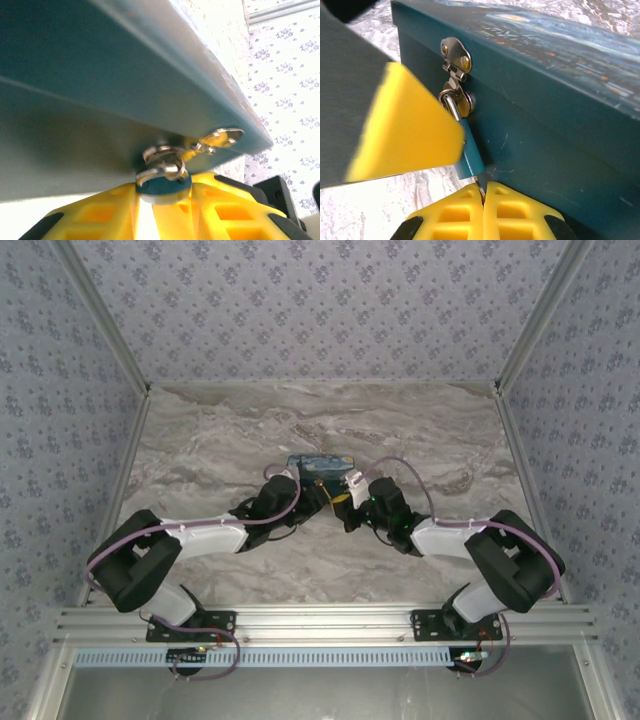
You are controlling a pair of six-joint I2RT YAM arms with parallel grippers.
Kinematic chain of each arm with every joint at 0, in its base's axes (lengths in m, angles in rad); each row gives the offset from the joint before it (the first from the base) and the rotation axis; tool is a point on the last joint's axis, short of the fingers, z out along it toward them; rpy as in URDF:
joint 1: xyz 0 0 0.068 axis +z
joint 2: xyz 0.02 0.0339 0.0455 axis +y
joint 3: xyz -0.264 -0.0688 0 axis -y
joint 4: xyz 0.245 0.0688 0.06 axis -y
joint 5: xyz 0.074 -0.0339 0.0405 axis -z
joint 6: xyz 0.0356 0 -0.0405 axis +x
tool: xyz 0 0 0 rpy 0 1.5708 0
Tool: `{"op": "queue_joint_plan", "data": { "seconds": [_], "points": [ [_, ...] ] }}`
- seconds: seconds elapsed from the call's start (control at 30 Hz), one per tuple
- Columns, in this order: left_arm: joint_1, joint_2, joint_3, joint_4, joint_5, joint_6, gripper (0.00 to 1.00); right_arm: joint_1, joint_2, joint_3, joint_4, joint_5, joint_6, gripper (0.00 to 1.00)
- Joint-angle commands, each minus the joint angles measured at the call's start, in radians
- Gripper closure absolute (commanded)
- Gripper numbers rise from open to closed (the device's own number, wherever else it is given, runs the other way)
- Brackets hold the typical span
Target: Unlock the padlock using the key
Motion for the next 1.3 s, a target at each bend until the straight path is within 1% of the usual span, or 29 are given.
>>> {"op": "queue_joint_plan", "data": {
  "seconds": [0.0,0.07,0.17,0.27,0.33,0.47,0.6,0.77,0.87,0.97,1.13,1.27],
  "points": [
    [-0.01,-0.04,0.039,-0.011,0.039,0.035,0.59,-0.027,0.014,-0.016,-0.003,0.021,0.045,1.0],
    [-0.006,-0.056,0.04,-0.034,0.035,0.044,0.52,-0.028,0.02,-0.013,-0.031,0.022,0.059,1.0],
    [-0.001,-0.086,0.031,-0.066,0.024,0.053,0.46,-0.026,0.022,-0.014,-0.051,0.011,0.094,1.0],
    [0.006,-0.129,0.007,-0.097,0.002,0.06,0.42,-0.013,0.02,-0.008,-0.094,-0.002,0.124,1.0],
    [0.011,-0.155,-0.016,-0.099,-0.008,0.055,0.41,-0.004,0.02,0.004,-0.147,-0.006,0.148,1.0],
    [0.015,-0.184,-0.063,-0.076,-0.008,0.043,0.41,0.02,0.023,0.032,-0.23,-0.046,0.232,1.0],
    [0.013,-0.186,-0.115,-0.001,0.005,0.008,0.43,0.041,0.017,0.045,-0.272,-0.044,0.311,1.0],
    [0.011,-0.167,-0.161,0.073,0.03,-0.036,0.47,0.055,-0.007,0.031,-0.238,-0.052,0.413,1.0],
    [0.002,-0.16,-0.173,0.081,0.025,-0.05,0.48,0.065,-0.022,0.026,-0.227,-0.032,0.467,1.0],
    [-0.005,-0.147,-0.182,0.091,0.015,-0.058,0.49,0.072,-0.026,0.013,-0.191,-0.025,0.569,1.0],
    [-0.019,-0.083,-0.192,0.169,0.016,-0.096,0.5,0.087,-0.028,0.022,-0.209,-0.015,0.666,1.0],
    [-0.039,-0.033,-0.192,0.205,-0.003,-0.125,0.52,0.089,-0.027,0.025,-0.218,-0.014,0.737,1.0]
  ]
}}
